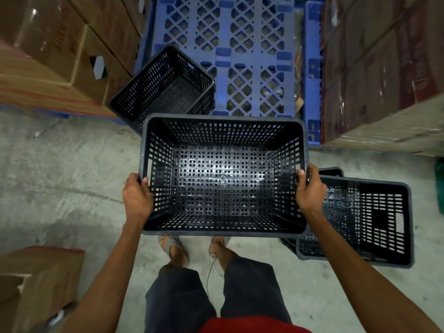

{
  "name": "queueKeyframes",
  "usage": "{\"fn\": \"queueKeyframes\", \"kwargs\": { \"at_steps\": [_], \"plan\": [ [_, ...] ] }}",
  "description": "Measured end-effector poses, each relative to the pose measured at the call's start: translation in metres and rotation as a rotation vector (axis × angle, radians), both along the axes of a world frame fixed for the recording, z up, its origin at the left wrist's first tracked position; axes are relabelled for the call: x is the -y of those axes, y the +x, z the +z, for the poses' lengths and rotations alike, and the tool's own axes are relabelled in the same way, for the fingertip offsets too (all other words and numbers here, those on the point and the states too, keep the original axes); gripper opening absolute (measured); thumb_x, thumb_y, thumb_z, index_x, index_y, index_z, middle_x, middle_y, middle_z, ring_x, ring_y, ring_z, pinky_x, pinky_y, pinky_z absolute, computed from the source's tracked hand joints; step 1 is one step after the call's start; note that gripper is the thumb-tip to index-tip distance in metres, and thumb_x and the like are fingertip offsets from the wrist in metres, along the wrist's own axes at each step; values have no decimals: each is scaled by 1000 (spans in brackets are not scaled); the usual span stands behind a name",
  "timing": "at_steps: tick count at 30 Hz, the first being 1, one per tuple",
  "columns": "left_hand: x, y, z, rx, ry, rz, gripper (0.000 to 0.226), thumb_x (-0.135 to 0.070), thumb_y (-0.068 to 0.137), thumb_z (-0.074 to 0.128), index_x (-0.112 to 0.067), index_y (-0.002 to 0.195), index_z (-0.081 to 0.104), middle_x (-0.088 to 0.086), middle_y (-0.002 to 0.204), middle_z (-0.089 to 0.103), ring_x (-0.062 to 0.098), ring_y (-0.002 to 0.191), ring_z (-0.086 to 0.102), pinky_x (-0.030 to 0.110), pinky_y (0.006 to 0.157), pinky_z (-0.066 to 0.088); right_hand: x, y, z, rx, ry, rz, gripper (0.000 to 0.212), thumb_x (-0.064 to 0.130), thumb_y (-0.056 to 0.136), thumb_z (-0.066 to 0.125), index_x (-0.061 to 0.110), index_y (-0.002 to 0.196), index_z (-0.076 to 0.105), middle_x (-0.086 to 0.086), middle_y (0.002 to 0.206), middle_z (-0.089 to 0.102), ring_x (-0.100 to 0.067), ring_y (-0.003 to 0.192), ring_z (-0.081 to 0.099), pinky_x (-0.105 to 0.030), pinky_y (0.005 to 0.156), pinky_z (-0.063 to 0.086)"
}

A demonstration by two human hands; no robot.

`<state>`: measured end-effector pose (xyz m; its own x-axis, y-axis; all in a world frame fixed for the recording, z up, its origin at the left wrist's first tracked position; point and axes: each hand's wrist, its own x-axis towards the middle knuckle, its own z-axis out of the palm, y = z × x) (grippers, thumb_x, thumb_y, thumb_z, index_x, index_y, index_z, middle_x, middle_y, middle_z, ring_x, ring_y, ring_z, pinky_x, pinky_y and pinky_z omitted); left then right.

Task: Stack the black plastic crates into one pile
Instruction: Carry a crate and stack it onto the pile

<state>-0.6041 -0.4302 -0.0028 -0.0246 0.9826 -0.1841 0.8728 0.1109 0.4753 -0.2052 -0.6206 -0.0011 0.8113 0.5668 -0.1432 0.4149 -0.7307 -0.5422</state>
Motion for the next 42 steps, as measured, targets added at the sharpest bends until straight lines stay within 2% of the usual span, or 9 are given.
{"fn": "queueKeyframes", "kwargs": {
  "at_steps": [3, 8, 13, 16, 21, 25, 29, 37, 42],
  "plan": [
    [0, -4, -2, 24, 7, -25, 23, -22, 101, 43, -1, 94, 50, 23, 89, 62, 27, 73, 51, 36, 65, 37, 6, 3, 1, 7, -55, 78, 42, 41, 102, 38, 20, 138, 43, -9, 71, 66, -10, 49, 52, -23, 46, 39],
    [-4, -11, -2, 53, -12, -76, 25, -26, 101, 41, -3, 107, 51, 21, 96, 68, 36, 82, 61, 39, 71, 45, 11, -5, -1, -13, -84, 95, 53, 40, 101, 37, 18, 149, 30, -20, 84, 70, -33, 66, 64, -45, 65, 56],
    [-9, -12, 5, 49, -37, -91, 27, -26, 100, 43, -7, 118, 48, 21, 103, 70, 41, 91, 65, 44, 78, 51, 8, -8, 0, -54, -53, 119, 56, 37, 101, 41, 18, 150, 24, -15, 89, 71, -31, 71, 65, -48, 68, 57],
    [-8, -3, 14, 75, -52, -81, 37, -19, 96, 48, -13, 132, 38, 21, 122, 63, 40, 104, 63, 48, 89, 52, 12, -6, 5, -88, -50, 220, 67, 41, 99, 44, 23, 154, 11, -13, 117, 69, -31, 91, 69, -46, 81, 57],
    [-9, 6, 17, -73, 81, -259, 71, -13, 87, 55, -12, 149, 23, 17, 146, 36, 36, 128, 44, 50, 99, 48, 17, -6, 5, 143, -144, 367, 78, 41, 99, 43, 15, 156, -3, -8, 165, 7, -28, 150, 19, -49, 109, 42],
    [-1, -8, 5, -309, 26, -354, 83, -15, 89, 50, -14, 157, 2, 14, 166, 4, 32, 152, 16, 48, 117, 28, 15, -7, 3, 278, -204, 446, 78, 33, 98, 44, 10, 156, -3, -12, 165, -9, -28, 152, 10, -42, 105, 45],
    [8, -23, -13, -315, 57, -390, 75, -17, 100, 38, -17, 157, -11, 3, 166, -18, 20, 155, -8, 44, 125, 11, 13, -9, -3, 311, -264, 537, 79, 32, 97, 43, 7, 156, -2, -14, 164, -10, -26, 153, -3, -45, 111, 39],
    [1, -25, -26, -308, 81, -461, 62, -21, 102, 25, -12, 158, 0, 7, 167, -10, 24, 155, -3, 46, 125, 10, 11, -2, -8, 258, -242, 495, 80, 20, 93, 46, 1, 155, -1, -18, 164, -6, -32, 153, -5, -46, 123, 16],
    [-3, -25, -26, -344, 125, -483, 71, -5, 97, 40, -9, 158, 3, 10, 167, -7, 27, 155, -1, 48, 124, 14, 7, 0, -7, 234, -276, 467, 78, 13, 94, 44, 5, 156, -2, -12, 165, -7, -29, 153, -5, -41, 121, 24]
  ]
}}
